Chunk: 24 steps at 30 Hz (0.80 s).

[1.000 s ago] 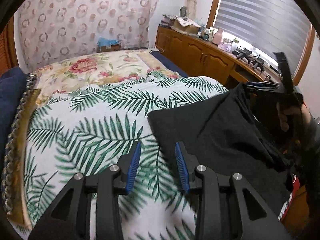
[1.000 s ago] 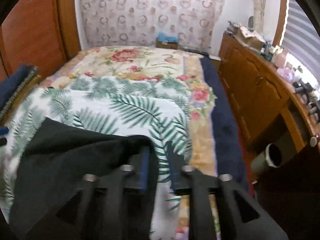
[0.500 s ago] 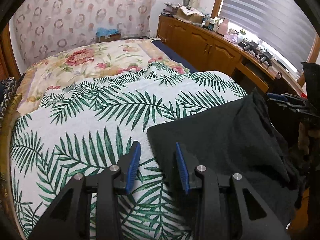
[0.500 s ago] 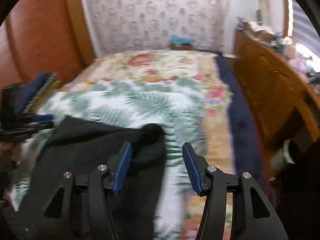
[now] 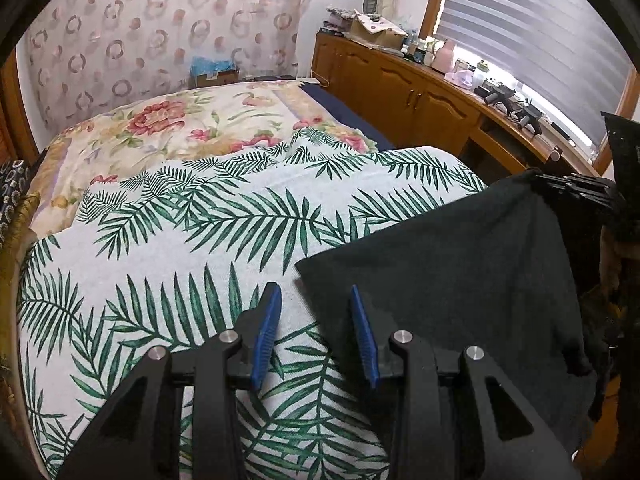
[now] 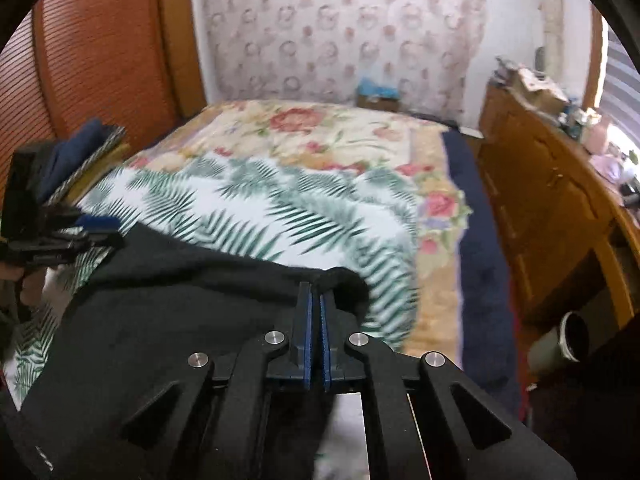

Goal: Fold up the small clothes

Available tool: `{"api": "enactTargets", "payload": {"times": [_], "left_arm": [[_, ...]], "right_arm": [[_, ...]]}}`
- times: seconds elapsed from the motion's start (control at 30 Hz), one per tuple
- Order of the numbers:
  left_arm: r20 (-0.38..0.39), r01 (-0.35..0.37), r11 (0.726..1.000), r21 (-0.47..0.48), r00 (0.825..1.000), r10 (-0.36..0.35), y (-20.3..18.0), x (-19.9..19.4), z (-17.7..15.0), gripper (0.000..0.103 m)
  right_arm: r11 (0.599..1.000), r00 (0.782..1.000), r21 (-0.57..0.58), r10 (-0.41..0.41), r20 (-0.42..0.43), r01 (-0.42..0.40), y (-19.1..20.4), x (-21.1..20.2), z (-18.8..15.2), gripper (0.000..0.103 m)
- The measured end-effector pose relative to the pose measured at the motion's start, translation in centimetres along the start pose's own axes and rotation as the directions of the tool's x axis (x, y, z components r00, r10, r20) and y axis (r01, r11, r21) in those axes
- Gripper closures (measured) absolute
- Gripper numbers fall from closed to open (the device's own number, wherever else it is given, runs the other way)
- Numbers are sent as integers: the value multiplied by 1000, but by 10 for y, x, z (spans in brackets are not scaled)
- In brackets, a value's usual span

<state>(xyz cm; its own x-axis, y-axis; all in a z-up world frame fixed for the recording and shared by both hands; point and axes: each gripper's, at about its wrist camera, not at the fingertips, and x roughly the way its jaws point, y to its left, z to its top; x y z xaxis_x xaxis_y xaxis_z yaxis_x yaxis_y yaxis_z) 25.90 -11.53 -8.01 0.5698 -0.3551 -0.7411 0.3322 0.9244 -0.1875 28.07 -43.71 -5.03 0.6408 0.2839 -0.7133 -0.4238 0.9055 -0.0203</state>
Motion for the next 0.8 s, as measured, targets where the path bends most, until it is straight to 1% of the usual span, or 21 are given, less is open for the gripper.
{"api": "enactTargets", "payload": {"times": [0.1,0.17,0.2,0.27,0.3,0.33,0.43,0.53,0.67,0.7,0.73,0.77,0.8], "left_arm": [[-10,4,1000,-8,1000,-4,2,6,1,69],[-24,9,1000,-14,1000,-10,4,11,1,69],[-31,10,1000,-17,999,-11,5,13,0,69],[-36,13,1000,-22,999,-14,6,16,1,69],[-36,17,1000,-25,999,-18,7,17,2,69],[-36,23,999,-28,999,-24,7,18,2,69],[-39,41,998,-47,998,-43,7,21,4,69],[-36,61,996,-67,997,-63,9,23,3,69],[-21,75,994,-75,997,-77,9,24,3,69],[-18,82,994,-77,996,-84,9,25,4,72],[-21,101,992,-75,995,-102,9,26,4,85],[-21,117,991,-71,993,-118,8,27,4,90],[-16,114,992,-60,993,-115,6,27,4,99]], "right_arm": [[999,998,10,-51,-29,52,-11,4,1,102],[998,997,16,-51,-52,52,-10,11,-2,102],[999,997,14,-41,-59,42,-8,15,-4,98],[998,996,12,-59,-72,60,-6,22,-8,76],[997,994,17,-73,-77,74,-6,26,-9,50],[997,995,37,-68,-78,71,-9,30,-12,38],[996,996,82,-35,-86,42,-16,40,-16,36],[993,995,115,13,-102,-1,-20,50,-19,35],[990,993,131,59,-103,-46,-19,59,-21,35],[990,993,128,71,-92,-59,-18,59,-21,35],[990,993,125,77,-90,-66,-18,60,-21,35],[990,993,123,84,-88,-73,-17,61,-20,37],[989,991,120,103,-83,-93,-15,61,-19,51]]}}
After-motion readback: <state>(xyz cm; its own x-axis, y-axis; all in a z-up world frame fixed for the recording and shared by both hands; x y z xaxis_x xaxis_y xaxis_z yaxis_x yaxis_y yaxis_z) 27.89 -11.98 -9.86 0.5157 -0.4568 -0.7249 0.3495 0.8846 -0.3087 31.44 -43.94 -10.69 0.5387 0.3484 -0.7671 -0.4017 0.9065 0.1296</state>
